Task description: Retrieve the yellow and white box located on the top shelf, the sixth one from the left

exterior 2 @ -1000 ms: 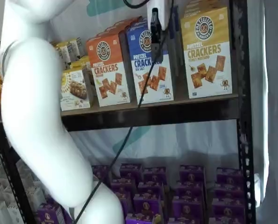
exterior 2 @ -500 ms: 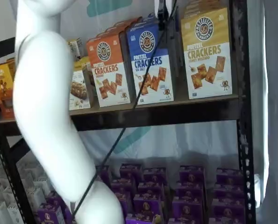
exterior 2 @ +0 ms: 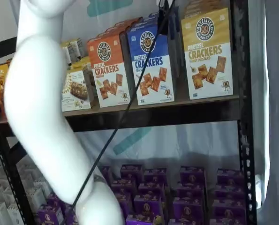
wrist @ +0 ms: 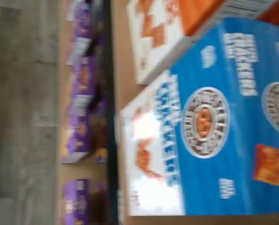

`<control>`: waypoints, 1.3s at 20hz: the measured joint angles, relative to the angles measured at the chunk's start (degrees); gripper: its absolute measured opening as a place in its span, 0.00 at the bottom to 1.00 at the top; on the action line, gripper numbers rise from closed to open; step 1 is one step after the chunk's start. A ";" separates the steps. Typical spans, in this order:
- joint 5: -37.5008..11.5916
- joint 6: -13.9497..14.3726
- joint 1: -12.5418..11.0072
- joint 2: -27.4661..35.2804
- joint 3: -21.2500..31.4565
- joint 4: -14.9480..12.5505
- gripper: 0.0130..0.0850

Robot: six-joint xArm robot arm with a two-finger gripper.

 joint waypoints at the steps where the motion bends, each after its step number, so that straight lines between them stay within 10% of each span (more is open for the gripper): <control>1: -1.48 -0.17 -0.01 -0.48 0.87 0.52 1.00; 26: -12.50 -3.78 3.52 9.68 -4.24 -5.78 1.00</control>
